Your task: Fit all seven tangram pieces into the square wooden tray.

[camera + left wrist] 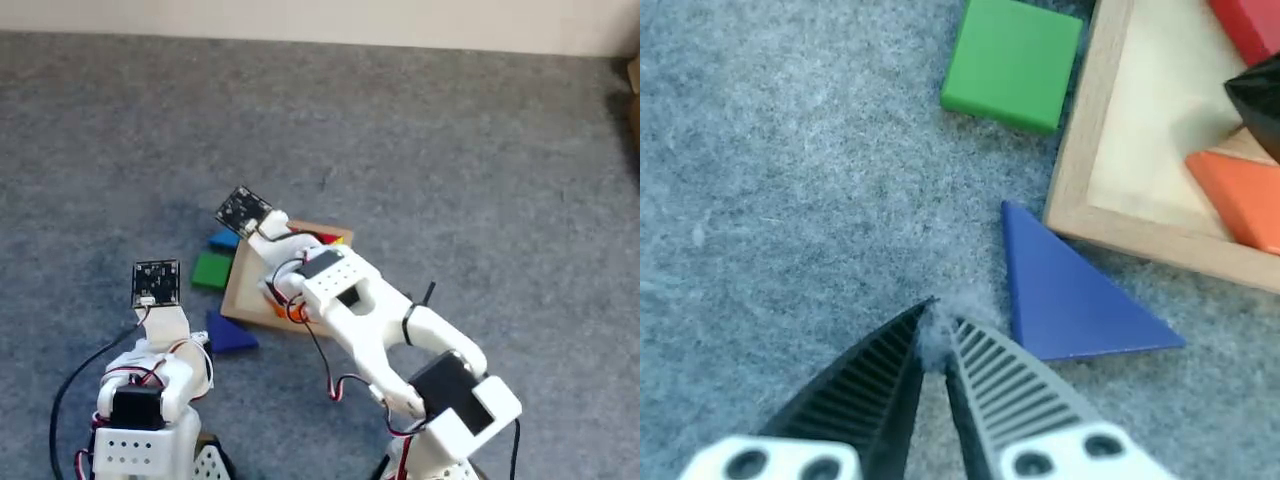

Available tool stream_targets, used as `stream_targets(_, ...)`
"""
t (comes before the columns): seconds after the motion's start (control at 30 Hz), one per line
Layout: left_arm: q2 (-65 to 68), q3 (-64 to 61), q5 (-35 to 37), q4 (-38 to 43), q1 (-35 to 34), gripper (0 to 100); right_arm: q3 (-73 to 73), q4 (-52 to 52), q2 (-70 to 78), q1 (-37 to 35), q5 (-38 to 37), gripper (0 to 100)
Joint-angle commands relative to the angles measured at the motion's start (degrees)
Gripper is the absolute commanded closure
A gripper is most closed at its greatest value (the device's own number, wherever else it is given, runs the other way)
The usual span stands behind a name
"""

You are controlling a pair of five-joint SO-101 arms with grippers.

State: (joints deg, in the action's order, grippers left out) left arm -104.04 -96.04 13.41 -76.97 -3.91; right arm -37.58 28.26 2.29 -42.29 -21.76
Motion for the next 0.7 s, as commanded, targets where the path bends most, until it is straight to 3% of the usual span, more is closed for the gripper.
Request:
stream_targets(0.0,-0.57,-1.19,-0.09,-0.26,-0.48,100,-3.21,-0.22,-5.05,-0.22,-4.75,98.8)
stream_targets(0.17,-0.57,-1.19,-0.09,-0.26,-0.48,100,-7.43,-0.22,-9.19,-0.13,-8.35,98.8)
stream_targets(0.47,-0.57,-1.19,-0.09,-0.26,-0.48,100,-12.79,-0.22,-13.23,6.29,-8.44,98.8)
stream_targets(0.67,-0.57,-1.19,-0.09,-0.26,-0.48,100,-12.26,-0.22,-19.38,6.64,-8.18,98.3)
